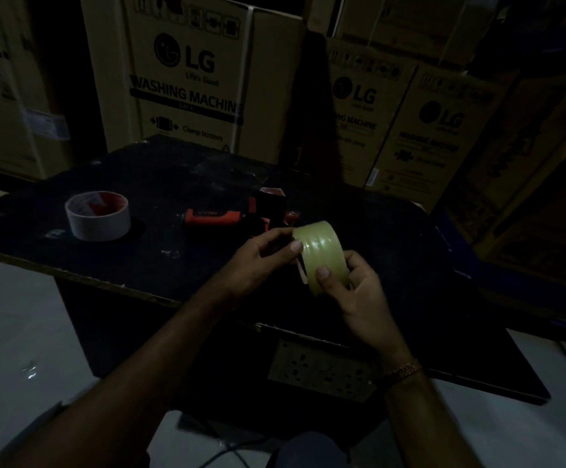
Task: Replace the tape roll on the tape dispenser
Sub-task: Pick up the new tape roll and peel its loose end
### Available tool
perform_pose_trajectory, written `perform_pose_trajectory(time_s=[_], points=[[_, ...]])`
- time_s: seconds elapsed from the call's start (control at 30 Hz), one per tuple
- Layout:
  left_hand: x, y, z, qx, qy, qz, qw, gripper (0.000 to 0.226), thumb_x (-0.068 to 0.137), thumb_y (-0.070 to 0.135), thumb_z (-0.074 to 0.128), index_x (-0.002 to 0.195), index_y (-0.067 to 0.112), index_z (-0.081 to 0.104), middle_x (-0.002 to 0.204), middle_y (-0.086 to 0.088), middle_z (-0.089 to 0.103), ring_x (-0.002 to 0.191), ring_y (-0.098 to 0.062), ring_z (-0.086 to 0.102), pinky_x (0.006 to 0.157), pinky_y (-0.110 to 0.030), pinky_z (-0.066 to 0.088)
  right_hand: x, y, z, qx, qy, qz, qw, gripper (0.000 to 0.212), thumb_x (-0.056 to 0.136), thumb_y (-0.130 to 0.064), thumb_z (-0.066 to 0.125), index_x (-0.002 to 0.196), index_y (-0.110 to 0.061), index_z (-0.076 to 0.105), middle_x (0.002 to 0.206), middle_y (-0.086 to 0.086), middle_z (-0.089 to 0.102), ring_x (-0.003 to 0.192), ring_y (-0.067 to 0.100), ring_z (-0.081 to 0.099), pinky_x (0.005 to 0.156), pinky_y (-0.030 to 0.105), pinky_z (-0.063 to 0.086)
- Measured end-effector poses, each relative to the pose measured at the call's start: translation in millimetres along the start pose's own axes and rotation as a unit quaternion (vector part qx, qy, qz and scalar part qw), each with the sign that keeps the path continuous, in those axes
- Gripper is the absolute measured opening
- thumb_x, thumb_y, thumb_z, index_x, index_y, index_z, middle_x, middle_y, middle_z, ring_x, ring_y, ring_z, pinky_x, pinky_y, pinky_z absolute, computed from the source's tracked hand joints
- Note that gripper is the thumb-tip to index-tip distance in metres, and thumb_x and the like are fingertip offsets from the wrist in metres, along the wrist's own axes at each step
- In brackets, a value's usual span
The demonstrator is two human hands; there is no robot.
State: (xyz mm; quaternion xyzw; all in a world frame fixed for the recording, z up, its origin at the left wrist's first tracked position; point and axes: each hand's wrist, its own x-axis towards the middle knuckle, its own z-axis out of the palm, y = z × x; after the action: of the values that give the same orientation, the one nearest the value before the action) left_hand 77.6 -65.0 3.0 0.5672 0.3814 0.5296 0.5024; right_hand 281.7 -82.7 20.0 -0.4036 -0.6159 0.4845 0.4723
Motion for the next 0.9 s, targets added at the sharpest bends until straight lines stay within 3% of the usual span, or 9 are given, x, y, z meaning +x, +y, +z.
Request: perform_pose_trajectory(time_s=[0.17,0.33,0.4,0.47,0.53,0.6,0.7,0.9], points=[[-0.3,2.1,-5.5,-0.023,-0.032,0.007,0.999,0.052,0.098,0.029,0.066,0.149,0.025,0.059,0.141,0.009,0.069,0.130,-0.009,0.066,0.103,-0.029,0.058,-0.7,-2.1,0.0,-0.030,-0.041,-0.026,0.998,0.037,0.091,-0.024,0.075,0.124,-0.016,0.060,0.118,0.013,0.071,0.100,0.022,0.072,0.078,0.029,0.061],[-0.2,1.1,-4.1,-0.012,0.000,0.029,0.999,0.047,0.099,0.031,0.070,0.144,0.020,0.063,0.139,0.002,0.071,0.129,-0.016,0.067,0.110,-0.047,0.054,3.5,-0.4,1.3,-0.067,-0.017,-0.061,0.996,0.035,0.091,-0.008,0.078,0.122,-0.015,0.063,0.112,0.005,0.073,0.099,0.017,0.073,0.078,0.028,0.060],[-0.2,-0.2,-2.7,-0.019,0.023,0.031,0.999,0.043,0.100,0.039,0.066,0.137,0.016,0.068,0.135,-0.002,0.073,0.126,-0.022,0.069,0.110,-0.054,0.053,3.4,4.4,6.1,-0.051,-0.004,-0.064,0.997,0.044,0.088,-0.004,0.080,0.127,-0.014,0.062,0.118,0.002,0.074,0.105,0.013,0.073,0.082,0.028,0.061],[-2.0,-3.9,0.9,0.064,0.062,0.072,0.993,0.041,0.096,0.050,0.066,0.121,0.019,0.075,0.133,0.001,0.072,0.125,-0.018,0.068,0.109,-0.054,0.054,3.0,9.6,10.1,-0.058,-0.001,-0.074,0.996,0.054,0.086,-0.004,0.082,0.134,-0.015,0.061,0.125,0.002,0.072,0.114,0.017,0.072,0.089,0.031,0.062],[-6.4,-8.2,6.2,0.202,0.098,0.146,0.963,0.040,0.094,0.055,0.063,0.105,0.019,0.077,0.129,0.009,0.069,0.122,-0.009,0.066,0.102,-0.045,0.057,3.0,12.7,11.0,-0.075,-0.002,-0.082,0.994,0.053,0.085,0.000,0.081,0.132,-0.015,0.063,0.123,0.000,0.073,0.112,0.016,0.072,0.087,0.030,0.062],[-11.2,-8.8,10.5,0.273,0.105,0.191,0.937,0.038,0.096,0.051,0.062,0.106,0.017,0.076,0.125,0.010,0.066,0.119,-0.008,0.064,0.094,-0.042,0.058,2.6,12.5,9.3,-0.108,-0.002,-0.086,0.990,0.046,0.084,0.004,0.079,0.124,-0.015,0.067,0.115,-0.006,0.073,0.108,0.011,0.072,0.080,0.026,0.061],[-13.8,-9.3,11.6,0.300,0.095,0.209,0.926,0.032,0.098,0.044,0.062,0.111,0.016,0.072,0.117,0.008,0.064,0.110,-0.012,0.064,0.087,-0.045,0.058,2.7,9.9,4.3,-0.129,-0.007,-0.089,0.988,0.044,0.085,0.000,0.080,0.125,-0.016,0.068,0.115,-0.008,0.073,0.109,0.008,0.071,0.081,0.024,0.061],[-13.3,-9.1,13.8,0.323,0.078,0.229,0.915,0.024,0.096,0.034,0.068,0.110,0.015,0.070,0.107,0.004,0.062,0.099,-0.015,0.063,0.080,-0.038,0.055,5.1,8.5,3.3,-0.084,-0.006,-0.056,0.995,0.033,0.100,-0.007,0.065,0.133,-0.010,0.066,0.122,0.005,0.075,0.114,0.020,0.072,0.095,0.038,0.060]])
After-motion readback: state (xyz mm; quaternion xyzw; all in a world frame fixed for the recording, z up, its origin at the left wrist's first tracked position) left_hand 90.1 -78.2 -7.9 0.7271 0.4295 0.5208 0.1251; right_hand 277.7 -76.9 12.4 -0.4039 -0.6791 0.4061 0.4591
